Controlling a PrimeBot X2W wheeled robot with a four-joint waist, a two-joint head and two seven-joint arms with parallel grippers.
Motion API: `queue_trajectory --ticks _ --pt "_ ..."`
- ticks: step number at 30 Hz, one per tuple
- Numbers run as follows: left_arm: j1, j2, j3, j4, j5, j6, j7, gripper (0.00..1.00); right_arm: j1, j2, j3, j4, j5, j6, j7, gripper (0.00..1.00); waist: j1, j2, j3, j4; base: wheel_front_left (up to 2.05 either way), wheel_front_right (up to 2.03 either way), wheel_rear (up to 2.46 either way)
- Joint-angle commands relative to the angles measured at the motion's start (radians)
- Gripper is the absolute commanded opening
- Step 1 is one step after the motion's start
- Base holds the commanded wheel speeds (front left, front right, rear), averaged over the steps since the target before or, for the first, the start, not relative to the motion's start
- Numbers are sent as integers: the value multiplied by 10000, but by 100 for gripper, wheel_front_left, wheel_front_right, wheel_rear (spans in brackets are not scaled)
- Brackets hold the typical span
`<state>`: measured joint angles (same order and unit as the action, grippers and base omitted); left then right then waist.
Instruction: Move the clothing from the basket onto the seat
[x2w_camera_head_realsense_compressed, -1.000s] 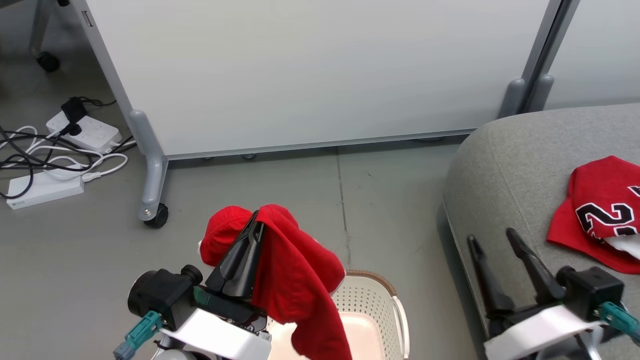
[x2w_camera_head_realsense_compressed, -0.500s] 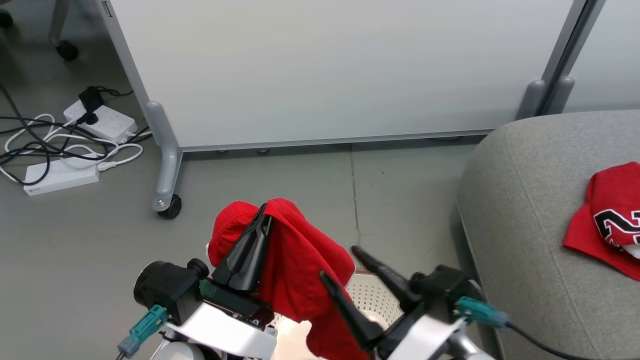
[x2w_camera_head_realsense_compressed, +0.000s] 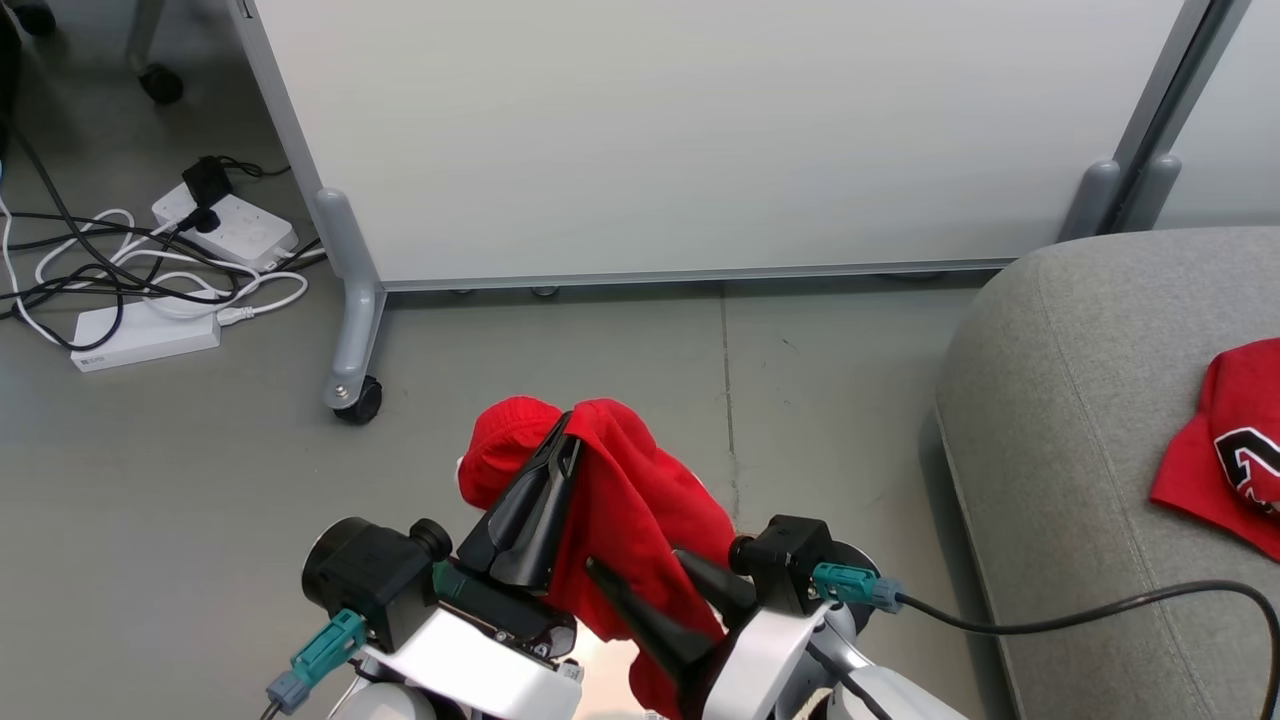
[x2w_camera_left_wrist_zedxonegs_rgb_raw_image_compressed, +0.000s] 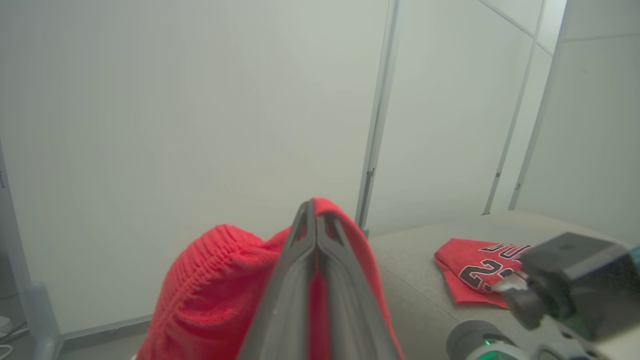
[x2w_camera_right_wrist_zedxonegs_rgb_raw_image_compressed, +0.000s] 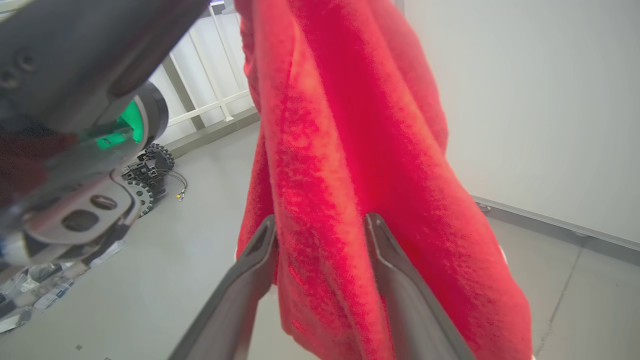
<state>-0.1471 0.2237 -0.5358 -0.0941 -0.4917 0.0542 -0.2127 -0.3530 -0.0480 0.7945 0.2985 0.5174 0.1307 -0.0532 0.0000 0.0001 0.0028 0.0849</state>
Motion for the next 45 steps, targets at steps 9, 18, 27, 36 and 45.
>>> queue_trajectory --ticks 9,18,27,36,45 --pt "-155 1 138 -39 230 220 -224 100 -596 -54 204 624 569 2 -752 0 0 -1 -17 -25 0 0 0" --pt "50 54 -326 160 523 180 -67 100 -918 -54 -844 911 530 2 -1111 0 0 -1 12 -312 0 0 0" --pt "59 175 -1118 549 746 -259 326 100 -819 -48 -2293 1171 -152 2 -1043 0 0 -1 177 -783 0 0 0" --pt "74 357 -1754 952 953 -651 517 100 -513 -47 -3589 978 -819 2 -829 0 0 -1 574 -1804 0 0 0" --pt "-99 512 -1897 922 961 -794 589 100 -245 -54 -4323 659 -1128 2 -653 0 0 -1 1059 -3305 0 0 0"
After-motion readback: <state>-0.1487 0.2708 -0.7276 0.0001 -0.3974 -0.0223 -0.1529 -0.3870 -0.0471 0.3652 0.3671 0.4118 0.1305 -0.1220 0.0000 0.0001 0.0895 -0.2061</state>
